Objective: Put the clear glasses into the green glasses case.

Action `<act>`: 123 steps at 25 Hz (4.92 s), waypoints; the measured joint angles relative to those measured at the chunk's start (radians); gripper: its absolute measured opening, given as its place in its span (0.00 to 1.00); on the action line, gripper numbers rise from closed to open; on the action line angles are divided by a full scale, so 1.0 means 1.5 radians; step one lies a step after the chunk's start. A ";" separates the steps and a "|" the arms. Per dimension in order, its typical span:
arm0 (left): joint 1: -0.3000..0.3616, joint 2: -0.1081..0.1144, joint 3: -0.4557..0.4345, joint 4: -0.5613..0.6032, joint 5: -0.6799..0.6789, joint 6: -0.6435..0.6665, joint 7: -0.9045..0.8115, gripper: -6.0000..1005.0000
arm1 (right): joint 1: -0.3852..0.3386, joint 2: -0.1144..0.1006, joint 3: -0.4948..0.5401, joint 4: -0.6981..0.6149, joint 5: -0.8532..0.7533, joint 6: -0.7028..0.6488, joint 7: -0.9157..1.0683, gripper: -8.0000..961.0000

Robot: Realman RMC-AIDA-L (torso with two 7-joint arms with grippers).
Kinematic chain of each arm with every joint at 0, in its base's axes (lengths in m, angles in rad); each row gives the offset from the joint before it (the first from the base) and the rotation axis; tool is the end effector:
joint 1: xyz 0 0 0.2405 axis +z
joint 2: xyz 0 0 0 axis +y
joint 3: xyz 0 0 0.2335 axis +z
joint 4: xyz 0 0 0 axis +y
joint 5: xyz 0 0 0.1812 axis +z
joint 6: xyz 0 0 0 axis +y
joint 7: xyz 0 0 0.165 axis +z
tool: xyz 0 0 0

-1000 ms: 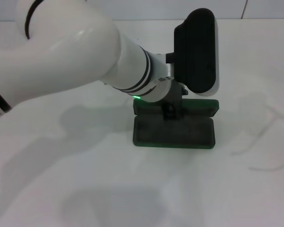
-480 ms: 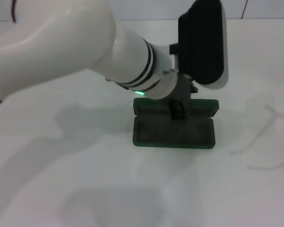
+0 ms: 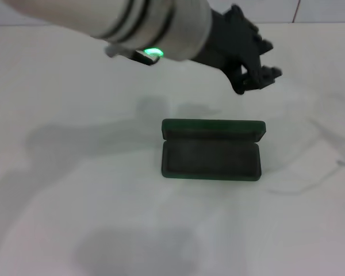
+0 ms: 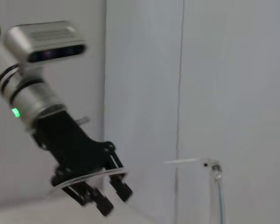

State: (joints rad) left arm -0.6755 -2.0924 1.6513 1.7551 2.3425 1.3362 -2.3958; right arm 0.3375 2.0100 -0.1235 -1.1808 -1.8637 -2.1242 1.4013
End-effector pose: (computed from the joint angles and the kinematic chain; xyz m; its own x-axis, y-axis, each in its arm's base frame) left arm -0.0117 0.2994 -0.0265 0.9967 -0.0794 0.0174 -0.0685 -0.9357 -0.3461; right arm 0.2370 0.2339 0.1597 0.8035 0.0411 -0.5939 -0.3357 -0.7925 -0.5091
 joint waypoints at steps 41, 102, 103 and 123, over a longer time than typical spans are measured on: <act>0.224 0.002 -0.360 -0.081 -0.645 0.255 0.346 0.06 | 0.334 0.012 -0.483 0.558 0.140 0.230 -0.131 0.09; 0.195 0.001 -0.380 -0.261 -0.628 0.256 0.460 0.06 | 0.322 0.012 -0.532 0.513 0.262 0.236 -0.158 0.10; 0.194 0.001 -0.380 -0.265 -0.627 0.256 0.460 0.06 | 0.323 0.012 -0.534 0.515 0.265 0.236 -0.161 0.10; 0.193 0.000 -0.384 -0.309 -0.629 0.247 0.483 0.05 | 0.325 0.012 -0.587 0.511 0.322 0.239 -0.164 0.10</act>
State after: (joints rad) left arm -0.3857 -2.0923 1.0752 1.2916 1.3986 1.7072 -1.6710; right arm 0.8243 2.0278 -1.0045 -0.4141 -1.3812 -1.7652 1.1553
